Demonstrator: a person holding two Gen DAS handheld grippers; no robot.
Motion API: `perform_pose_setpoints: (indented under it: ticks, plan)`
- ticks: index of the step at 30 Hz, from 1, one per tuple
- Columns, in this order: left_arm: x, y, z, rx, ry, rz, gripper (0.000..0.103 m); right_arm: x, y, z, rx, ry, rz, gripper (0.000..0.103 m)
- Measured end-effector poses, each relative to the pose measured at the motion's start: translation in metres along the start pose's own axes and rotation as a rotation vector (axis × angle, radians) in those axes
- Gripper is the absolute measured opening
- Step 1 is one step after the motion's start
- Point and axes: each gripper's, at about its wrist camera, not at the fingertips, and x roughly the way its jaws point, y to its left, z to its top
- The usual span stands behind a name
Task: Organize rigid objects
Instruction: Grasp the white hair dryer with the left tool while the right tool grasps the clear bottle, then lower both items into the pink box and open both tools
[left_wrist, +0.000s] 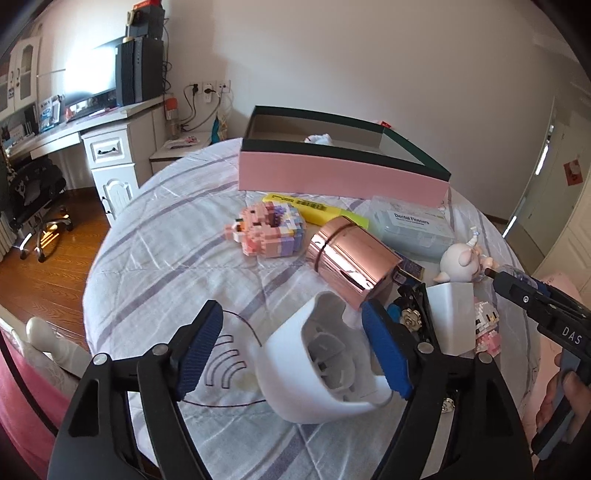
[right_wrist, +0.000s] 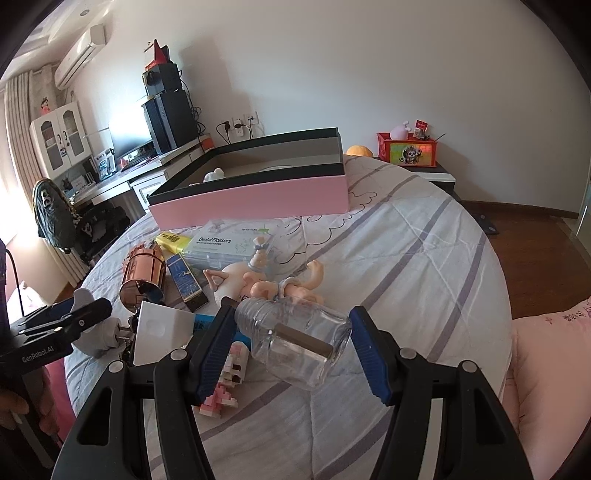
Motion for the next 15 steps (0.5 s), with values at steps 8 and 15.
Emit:
perform_pose_setpoints:
  ticks: [8,15]
  plan:
    - [0.003,-0.006,-0.005,0.015,0.016,0.001,0.061,-0.002,-0.003,0.003,0.002,-0.008,-0.005,0.065]
    - [-0.014,-0.011,0.020,0.032,-0.048,0.002,0.061,-0.007,0.003,0.015,-0.027,-0.044,-0.004,0.065]
